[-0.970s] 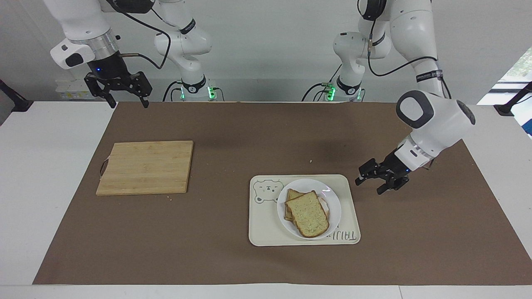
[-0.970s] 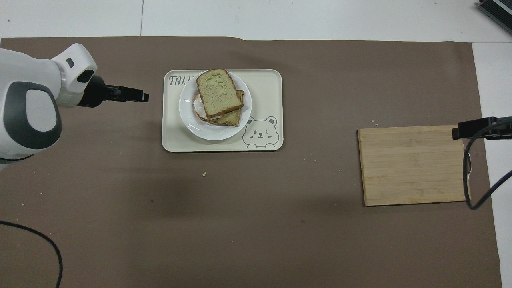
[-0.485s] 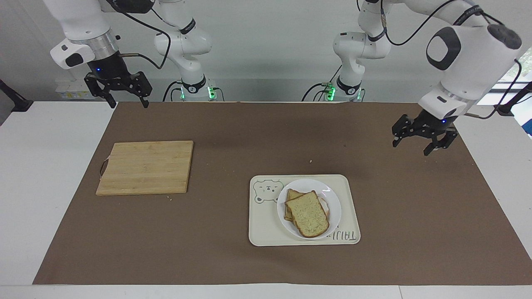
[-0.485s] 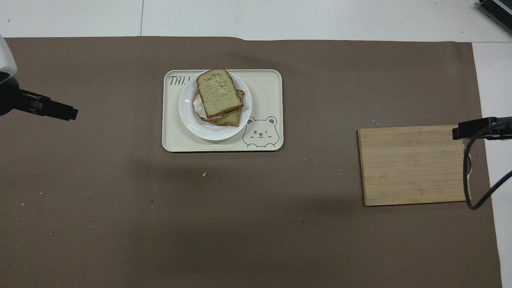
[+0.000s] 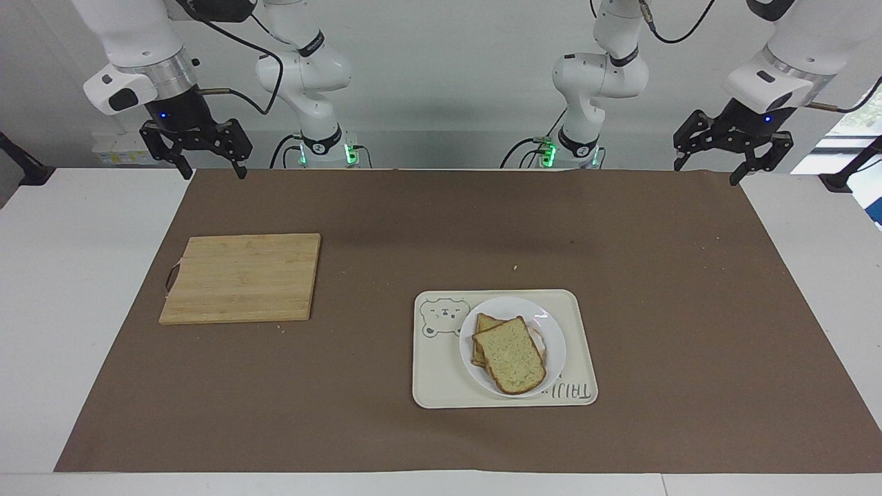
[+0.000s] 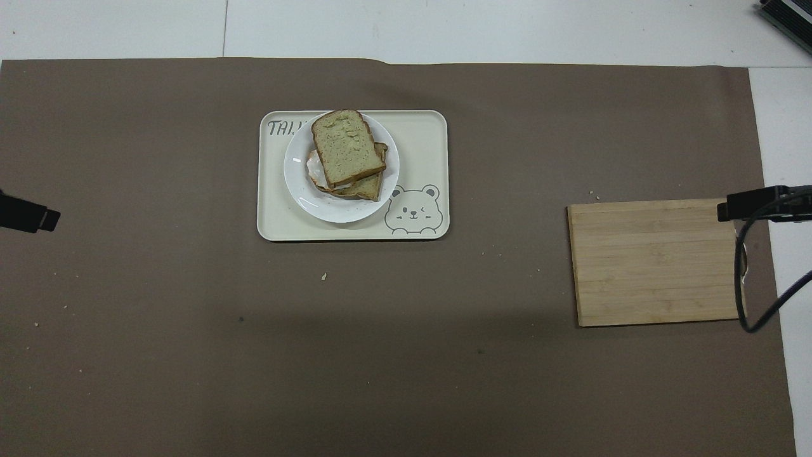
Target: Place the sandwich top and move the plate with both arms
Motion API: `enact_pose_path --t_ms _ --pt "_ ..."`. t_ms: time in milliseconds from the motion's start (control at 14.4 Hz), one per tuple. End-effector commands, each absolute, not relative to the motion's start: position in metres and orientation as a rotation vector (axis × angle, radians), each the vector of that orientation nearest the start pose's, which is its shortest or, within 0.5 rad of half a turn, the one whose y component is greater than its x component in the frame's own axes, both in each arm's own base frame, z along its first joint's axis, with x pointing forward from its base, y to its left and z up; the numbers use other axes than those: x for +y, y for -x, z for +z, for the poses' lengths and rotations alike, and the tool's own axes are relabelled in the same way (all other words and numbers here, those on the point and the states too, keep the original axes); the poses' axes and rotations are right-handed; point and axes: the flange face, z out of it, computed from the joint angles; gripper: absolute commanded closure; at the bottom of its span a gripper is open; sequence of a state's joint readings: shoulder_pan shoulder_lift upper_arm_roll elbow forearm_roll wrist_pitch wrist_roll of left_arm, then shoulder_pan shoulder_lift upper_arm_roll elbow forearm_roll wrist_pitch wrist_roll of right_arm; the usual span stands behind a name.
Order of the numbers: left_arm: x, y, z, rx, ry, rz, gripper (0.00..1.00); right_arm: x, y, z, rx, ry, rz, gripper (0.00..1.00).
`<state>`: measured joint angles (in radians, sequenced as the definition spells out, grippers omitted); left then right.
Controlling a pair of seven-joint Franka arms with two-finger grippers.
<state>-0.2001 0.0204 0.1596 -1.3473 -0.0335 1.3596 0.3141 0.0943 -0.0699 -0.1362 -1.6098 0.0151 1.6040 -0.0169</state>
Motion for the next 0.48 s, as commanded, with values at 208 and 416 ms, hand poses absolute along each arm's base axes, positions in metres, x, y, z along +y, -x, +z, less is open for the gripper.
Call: enact_pose_path --t_ms 208,416 --pt "-0.0146 -0.4978 0.7091 0.536 3.108 0.041 0.0 -0.0246 -0.5351 0.6482 0.043 3.116 -0.086 0.0" --pt "-0.0129 -0.498 0.7097 0.496 3.114 0.031 0.0 -0.0246 -0.5351 0.6489 0.043 3.116 -0.089 0.0"
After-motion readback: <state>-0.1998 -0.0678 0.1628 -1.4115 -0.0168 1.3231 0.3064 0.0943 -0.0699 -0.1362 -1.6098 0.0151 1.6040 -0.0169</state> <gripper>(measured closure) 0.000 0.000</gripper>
